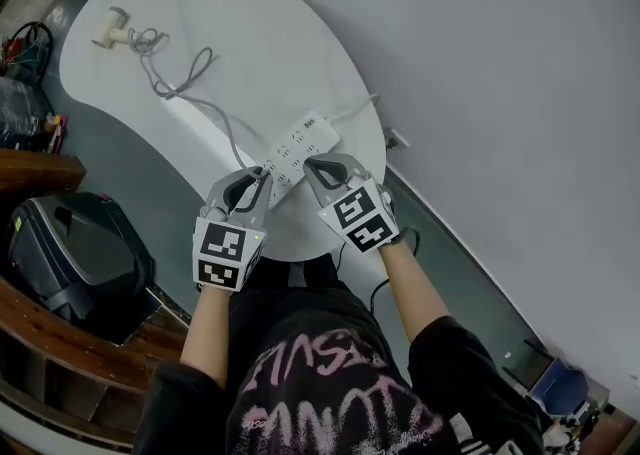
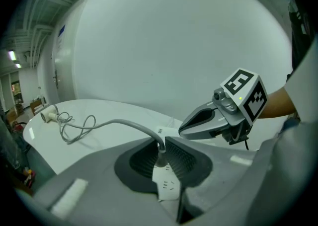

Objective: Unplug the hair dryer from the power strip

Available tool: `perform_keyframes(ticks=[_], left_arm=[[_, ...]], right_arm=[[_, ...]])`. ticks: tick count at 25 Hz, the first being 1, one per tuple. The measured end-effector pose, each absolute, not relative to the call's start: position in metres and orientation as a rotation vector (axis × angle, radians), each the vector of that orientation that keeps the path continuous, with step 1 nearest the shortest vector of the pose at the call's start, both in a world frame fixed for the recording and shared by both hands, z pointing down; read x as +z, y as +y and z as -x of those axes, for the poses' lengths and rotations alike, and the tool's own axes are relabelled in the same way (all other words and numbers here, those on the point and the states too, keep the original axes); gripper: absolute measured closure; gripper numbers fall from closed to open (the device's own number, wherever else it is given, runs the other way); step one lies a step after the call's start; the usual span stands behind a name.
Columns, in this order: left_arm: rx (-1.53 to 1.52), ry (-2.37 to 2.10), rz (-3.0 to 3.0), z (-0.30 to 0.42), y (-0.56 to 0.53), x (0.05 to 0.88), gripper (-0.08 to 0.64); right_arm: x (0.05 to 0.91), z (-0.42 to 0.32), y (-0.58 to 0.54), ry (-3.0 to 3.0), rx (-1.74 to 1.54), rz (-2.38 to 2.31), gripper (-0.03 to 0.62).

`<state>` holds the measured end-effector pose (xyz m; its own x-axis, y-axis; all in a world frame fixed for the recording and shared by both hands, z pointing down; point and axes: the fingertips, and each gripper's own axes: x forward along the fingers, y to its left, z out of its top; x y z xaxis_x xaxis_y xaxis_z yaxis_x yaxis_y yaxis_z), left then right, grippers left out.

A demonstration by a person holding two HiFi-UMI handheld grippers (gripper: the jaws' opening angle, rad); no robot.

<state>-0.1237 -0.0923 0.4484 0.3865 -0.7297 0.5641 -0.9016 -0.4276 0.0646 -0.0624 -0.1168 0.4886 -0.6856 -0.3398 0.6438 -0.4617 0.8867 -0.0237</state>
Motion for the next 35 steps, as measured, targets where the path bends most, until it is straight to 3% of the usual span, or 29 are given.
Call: perform_keyframes(ticks=[35], left_arm=[[0.156, -1.676, -2.436, 0.137, -0.103, 0.306, 0.503]], right_arm=[[0.304, 0.042, -0.126, -2.779, 0.013, -1.070, 0.581]])
